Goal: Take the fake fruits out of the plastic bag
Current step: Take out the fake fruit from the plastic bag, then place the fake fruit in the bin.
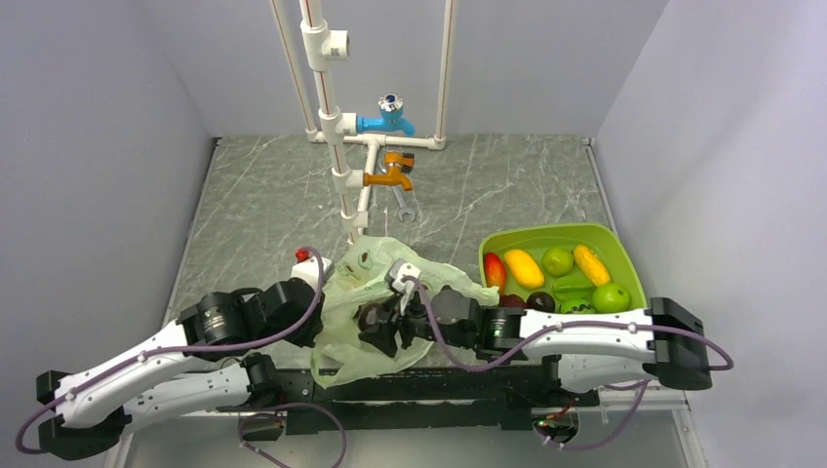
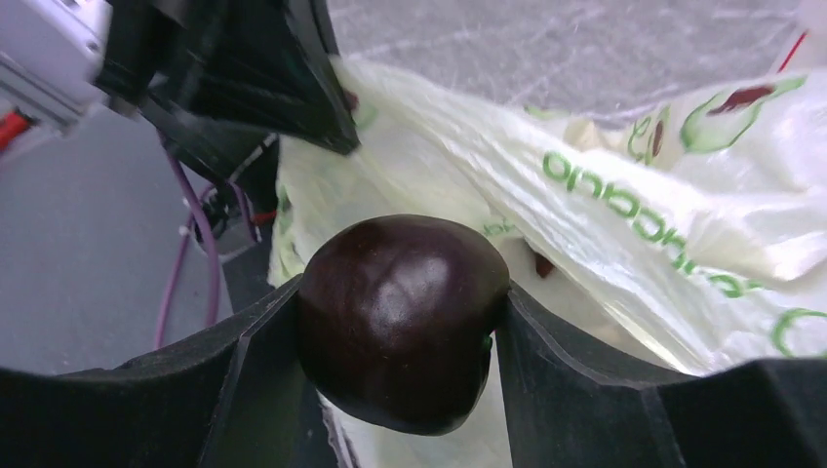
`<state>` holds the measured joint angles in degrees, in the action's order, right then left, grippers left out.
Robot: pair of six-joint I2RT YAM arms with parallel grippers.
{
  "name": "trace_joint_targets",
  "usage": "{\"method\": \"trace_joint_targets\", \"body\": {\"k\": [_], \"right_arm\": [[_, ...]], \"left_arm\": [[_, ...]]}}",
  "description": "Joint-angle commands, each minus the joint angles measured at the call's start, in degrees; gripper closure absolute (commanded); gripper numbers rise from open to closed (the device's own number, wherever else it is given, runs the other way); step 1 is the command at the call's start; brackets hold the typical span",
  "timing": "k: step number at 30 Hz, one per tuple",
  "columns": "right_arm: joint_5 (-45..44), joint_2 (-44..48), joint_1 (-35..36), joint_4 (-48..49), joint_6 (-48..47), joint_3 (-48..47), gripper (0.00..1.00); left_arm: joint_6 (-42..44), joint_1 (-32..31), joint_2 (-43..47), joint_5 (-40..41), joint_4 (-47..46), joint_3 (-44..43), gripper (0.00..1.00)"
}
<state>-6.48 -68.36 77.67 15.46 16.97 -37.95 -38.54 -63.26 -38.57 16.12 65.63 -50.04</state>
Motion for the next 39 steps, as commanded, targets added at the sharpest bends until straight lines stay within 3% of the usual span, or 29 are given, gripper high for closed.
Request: {"method": "trace_joint_targets", "body": {"k": [1, 9, 12, 18, 22, 31, 34, 39], "right_arm": [[-4.1, 7.2, 0.0, -3.9, -0.4, -4.8, 1.0], [-14.5, 15.9, -1.2, -11.0, -4.4, -10.7, 1.0], [-26.5, 16.6, -2.7, -15.0, -3.6, -13.1, 1.0], [-30.8, 20.8, -17.9, -24.7, 3.2, -11.7, 1.0], [-37.4, 23.0, -28.0, -34.0, 14.0, -9.7, 1.0], [-28.7, 23.7, -52.9, -44.9, 30.6, -1.3, 1.0], [-31.0, 23.2, -58.1, -48.6, 38.3, 1.8, 1.0], [-26.7, 22.3, -65.2, -43.8, 36.2, 6.8, 1.0]], "left_arm": [[2.8, -0.2, 0.0, 2.6, -4.7, -0.7, 1.0], [1.2, -0.2, 4.8, 5.0, -5.0, 0.7, 1.0], [1.0, -0.2, 5.5, 5.2, -5.1, 0.8, 1.0], [1.0, -0.2, 4.6, 4.8, -4.9, 0.7, 1.0], [1.3, -0.2, 4.3, 4.5, -5.0, 0.6, 1.0], [1.3, -0.3, 6.0, 4.6, -5.2, 0.9, 1.0], [1.2, -0.3, 6.3, 4.5, -5.3, 0.9, 1.0], [1.3, -0.4, 5.9, 4.5, -5.3, 0.9, 1.0]]}}
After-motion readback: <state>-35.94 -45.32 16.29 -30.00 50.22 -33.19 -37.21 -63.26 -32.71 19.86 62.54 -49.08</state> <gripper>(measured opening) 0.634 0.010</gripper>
